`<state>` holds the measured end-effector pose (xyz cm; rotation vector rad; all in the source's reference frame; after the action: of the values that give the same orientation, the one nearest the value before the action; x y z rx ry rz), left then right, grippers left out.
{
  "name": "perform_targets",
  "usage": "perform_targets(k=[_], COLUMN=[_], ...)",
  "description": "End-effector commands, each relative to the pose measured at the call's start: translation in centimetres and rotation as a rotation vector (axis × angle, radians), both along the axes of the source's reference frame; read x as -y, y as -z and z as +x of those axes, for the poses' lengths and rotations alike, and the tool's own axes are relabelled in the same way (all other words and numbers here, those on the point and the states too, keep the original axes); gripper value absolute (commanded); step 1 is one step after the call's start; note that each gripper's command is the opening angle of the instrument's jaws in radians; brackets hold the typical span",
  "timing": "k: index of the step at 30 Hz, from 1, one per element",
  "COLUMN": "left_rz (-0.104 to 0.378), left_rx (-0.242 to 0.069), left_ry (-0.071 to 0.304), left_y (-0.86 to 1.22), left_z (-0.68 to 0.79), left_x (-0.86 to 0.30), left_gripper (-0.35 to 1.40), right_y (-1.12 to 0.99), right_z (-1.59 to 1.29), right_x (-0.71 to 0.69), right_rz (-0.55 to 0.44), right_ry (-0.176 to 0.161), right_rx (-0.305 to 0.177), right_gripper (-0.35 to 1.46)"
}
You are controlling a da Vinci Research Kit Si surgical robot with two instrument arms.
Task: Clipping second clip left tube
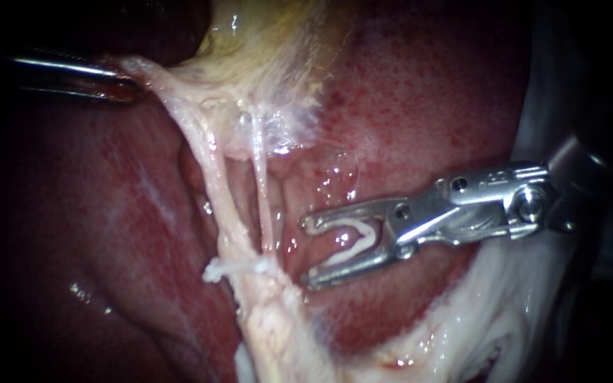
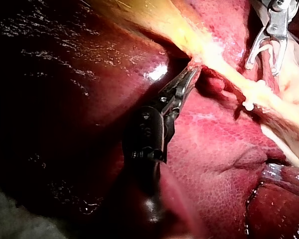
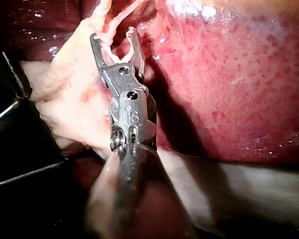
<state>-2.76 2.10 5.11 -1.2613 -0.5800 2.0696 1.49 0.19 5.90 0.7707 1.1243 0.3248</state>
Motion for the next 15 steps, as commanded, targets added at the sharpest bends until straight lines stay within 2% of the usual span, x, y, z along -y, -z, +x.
perform_targets(k=[1, 7, 15], left_rz=[0.000, -0.001, -0.001], left_rx=[0.000, 0.000, 0.000], left_ry=[0.000, 0.000, -0.001], left_y=[0.00, -0.01, -0.03], left_z=[0.00, 0.00, 0.00], left_x=[0.00, 0.01, 0.01], left_gripper=[-0.35, -0.35, -0.35], right_y=[0.07, 0.23, 0.18], right_z=[0.03, 0.20, 0.38], right_x=[0.00, -0.06, -0.10], right_rz=[0.005, 0.028, 0.110], right_ry=[-0.009, -0.029, -0.073], right_rx=[0.002, 0.006, 0.025], right_gripper=[0.41, 0.41, 0.42])
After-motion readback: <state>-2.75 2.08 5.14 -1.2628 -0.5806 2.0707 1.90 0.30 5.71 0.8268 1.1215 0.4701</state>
